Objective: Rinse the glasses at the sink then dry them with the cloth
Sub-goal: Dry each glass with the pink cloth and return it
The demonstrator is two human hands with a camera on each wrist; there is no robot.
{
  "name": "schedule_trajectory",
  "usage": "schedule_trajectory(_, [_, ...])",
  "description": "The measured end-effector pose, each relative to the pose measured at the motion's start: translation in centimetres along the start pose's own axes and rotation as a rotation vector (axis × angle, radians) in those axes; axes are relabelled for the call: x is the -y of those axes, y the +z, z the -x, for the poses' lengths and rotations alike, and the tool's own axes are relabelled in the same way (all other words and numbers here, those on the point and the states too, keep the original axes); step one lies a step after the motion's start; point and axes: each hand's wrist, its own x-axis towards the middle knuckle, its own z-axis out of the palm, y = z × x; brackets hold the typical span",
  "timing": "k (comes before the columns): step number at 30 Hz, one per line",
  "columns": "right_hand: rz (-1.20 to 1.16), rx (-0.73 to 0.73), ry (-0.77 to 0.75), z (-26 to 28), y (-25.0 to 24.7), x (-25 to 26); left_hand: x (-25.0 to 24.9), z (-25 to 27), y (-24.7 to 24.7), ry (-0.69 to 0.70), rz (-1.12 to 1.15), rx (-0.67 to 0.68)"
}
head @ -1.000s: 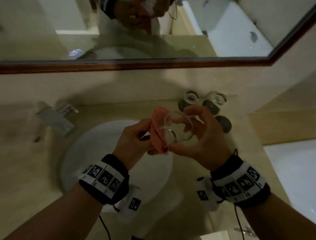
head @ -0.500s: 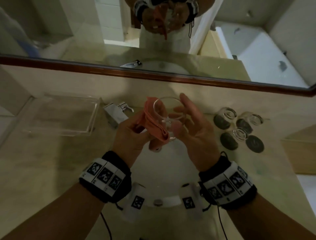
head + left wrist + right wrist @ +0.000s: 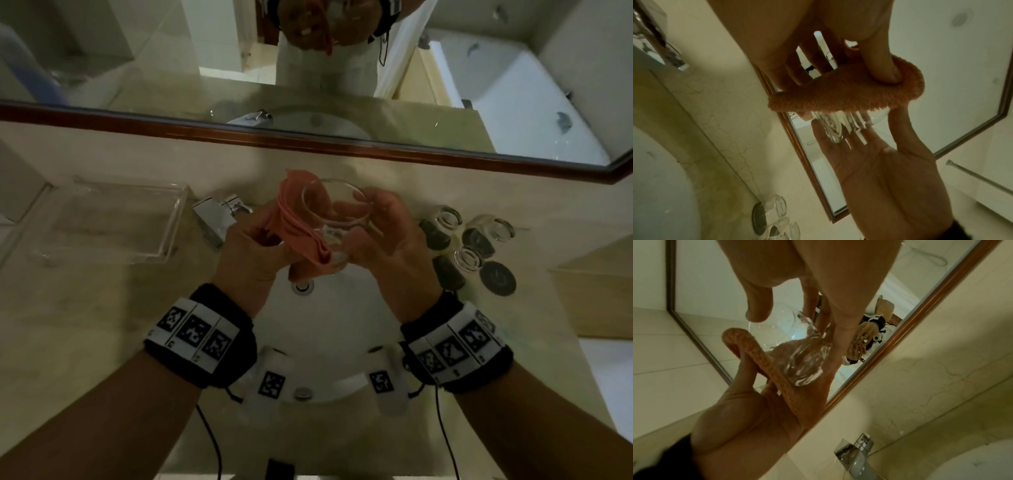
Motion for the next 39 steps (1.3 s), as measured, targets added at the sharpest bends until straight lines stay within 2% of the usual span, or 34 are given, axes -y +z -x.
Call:
schedule_trajectory(4, [-0.104,0.007,-0.029,0.1,-0.2,0.2,-0.1,-0.1,0.8,-0.004,0.03,0.01])
schedule_trajectory(10, [0.077,-0.064,-0.107,0.2,-0.1,1.2,-1.2,-0.1,1.8,0.02,-0.019,0.004])
schedule_trajectory(12, [0.006,-0.093,-0.107,0.2,-0.4,1.4,-1.4,0.0,2.0,0.006,-0.022,0.007])
schedule_trajectory(16, [-0.115,-0.057,-0.086,0.4,-0.6,1.6,-1.7,0.1,2.5,-0.011,0.016,-0.004])
schedule_trajectory(22, [0.106,-0.103,-0.097,0.6,-0.9,1.5,-1.9,0.5,3.1,0.001,-0.016,-0.007])
schedule_trajectory(29, [-0.109,-0.043,-0.09,1.2,-1.5,2.0,-2.0,0.4,3.5,0.017,-0.019,-0.016])
schedule_trajectory(36, [0.036,-0.079,-0.117,1.1,-1.6,2.3,-2.3,0.4,4.2,0.033,-0.047,-0.002])
schedule_trajectory(39, [-0.02,0.01,-0.108,1.1,-1.9,2.1,-2.5,0.3,4.2,0.028,-0.03,0.003])
